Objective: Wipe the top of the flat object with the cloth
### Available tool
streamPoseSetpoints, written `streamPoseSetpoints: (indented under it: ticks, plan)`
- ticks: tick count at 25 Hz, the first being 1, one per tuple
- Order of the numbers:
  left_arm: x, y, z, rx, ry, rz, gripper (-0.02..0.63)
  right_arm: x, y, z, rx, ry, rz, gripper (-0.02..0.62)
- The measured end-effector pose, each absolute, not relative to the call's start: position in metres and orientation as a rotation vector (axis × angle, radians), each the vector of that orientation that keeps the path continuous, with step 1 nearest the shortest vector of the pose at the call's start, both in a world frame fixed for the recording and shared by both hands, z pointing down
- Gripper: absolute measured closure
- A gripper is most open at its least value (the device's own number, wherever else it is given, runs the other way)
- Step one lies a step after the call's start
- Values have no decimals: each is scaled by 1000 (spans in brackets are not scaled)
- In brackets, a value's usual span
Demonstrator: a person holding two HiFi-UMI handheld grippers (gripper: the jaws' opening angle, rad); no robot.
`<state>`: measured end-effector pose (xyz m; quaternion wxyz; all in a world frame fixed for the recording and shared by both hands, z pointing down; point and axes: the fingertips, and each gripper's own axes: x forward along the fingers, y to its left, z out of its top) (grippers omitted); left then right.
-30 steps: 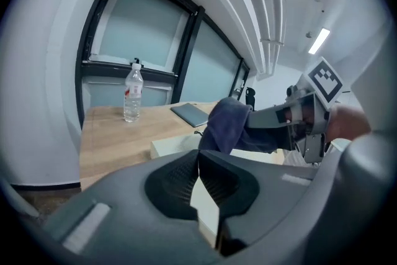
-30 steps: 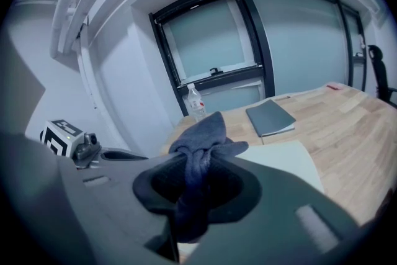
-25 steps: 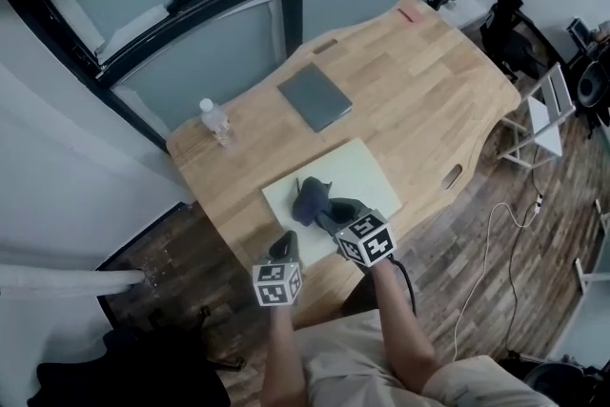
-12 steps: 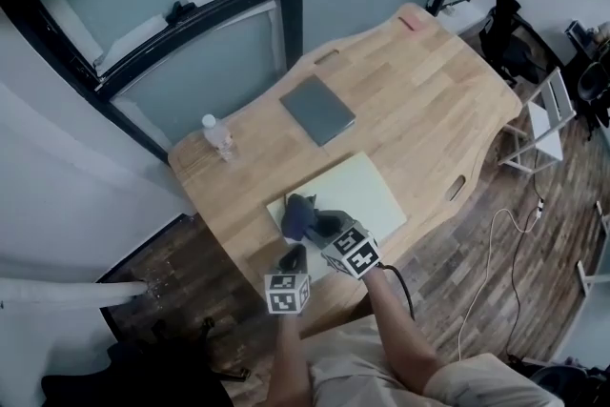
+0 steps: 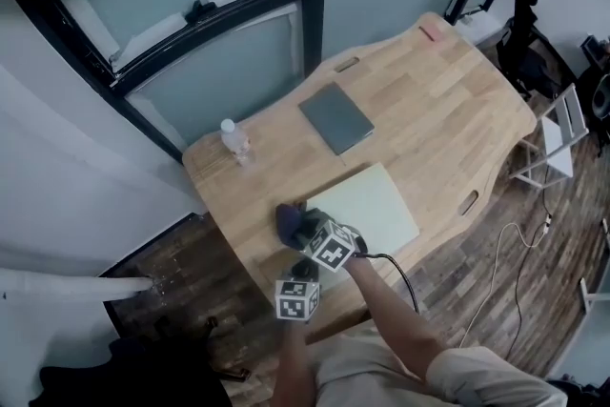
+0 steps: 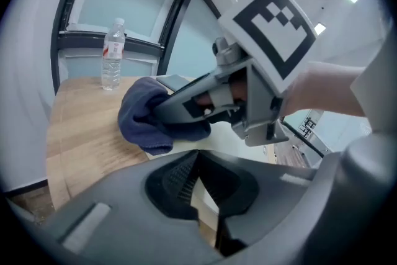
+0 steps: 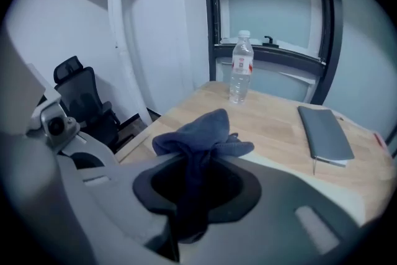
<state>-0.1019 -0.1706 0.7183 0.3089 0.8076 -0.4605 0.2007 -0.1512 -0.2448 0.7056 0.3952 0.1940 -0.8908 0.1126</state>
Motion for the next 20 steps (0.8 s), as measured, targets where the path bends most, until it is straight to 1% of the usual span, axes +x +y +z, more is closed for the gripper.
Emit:
streamPoseSetpoints:
  ticks: [6,20]
  plan:
    - [-87,-170,720,2156,-1195,549,598,-158,-252,708,489,-2275,324,514]
    - [-87,-168,720,2141,-1222,585,598,-150,-257,709,552,-2262,316,514]
